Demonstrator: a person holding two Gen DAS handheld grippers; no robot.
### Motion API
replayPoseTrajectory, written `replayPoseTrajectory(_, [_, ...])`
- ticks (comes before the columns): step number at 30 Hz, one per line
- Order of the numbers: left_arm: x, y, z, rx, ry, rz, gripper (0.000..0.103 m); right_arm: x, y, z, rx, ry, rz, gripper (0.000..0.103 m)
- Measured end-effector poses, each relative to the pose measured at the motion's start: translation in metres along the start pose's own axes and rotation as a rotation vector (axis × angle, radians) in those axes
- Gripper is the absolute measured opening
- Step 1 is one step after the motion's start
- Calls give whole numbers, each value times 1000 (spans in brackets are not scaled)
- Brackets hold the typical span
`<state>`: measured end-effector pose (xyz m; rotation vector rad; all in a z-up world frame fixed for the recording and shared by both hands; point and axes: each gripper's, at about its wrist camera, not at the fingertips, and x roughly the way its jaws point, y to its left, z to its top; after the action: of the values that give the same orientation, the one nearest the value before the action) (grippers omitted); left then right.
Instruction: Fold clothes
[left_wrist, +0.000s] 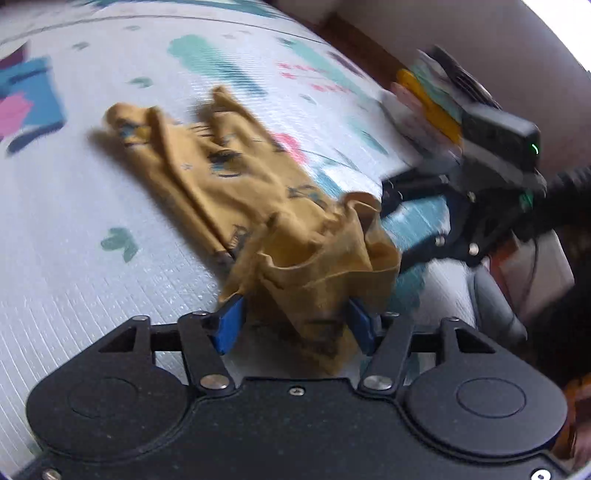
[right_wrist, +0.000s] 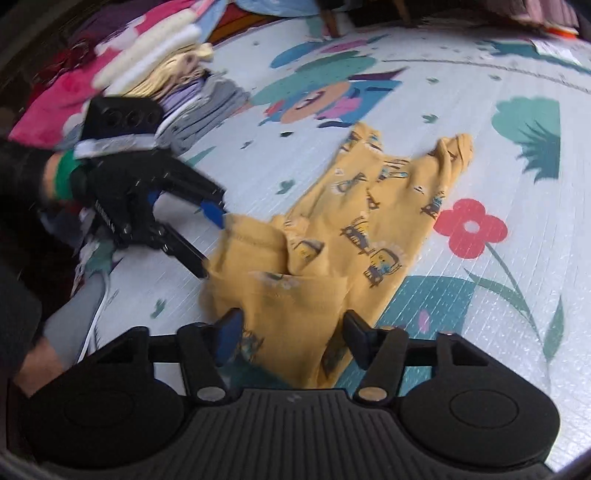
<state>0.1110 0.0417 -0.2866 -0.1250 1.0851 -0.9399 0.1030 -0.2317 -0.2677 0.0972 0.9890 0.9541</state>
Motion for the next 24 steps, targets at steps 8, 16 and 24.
replayPoseTrajectory(8, [-7,8,-13,-162,-60,64,62,-1,5,-16,48,-30,13,28])
replayPoseTrajectory(16, [-4,-3,-10,-113,-116,41,37,-3,1,-16,102,-65,14,38])
replayPoseTrajectory(24, [-15,5,-22,-158,-181,106,51,1,-3,-16,94,-54,46,40])
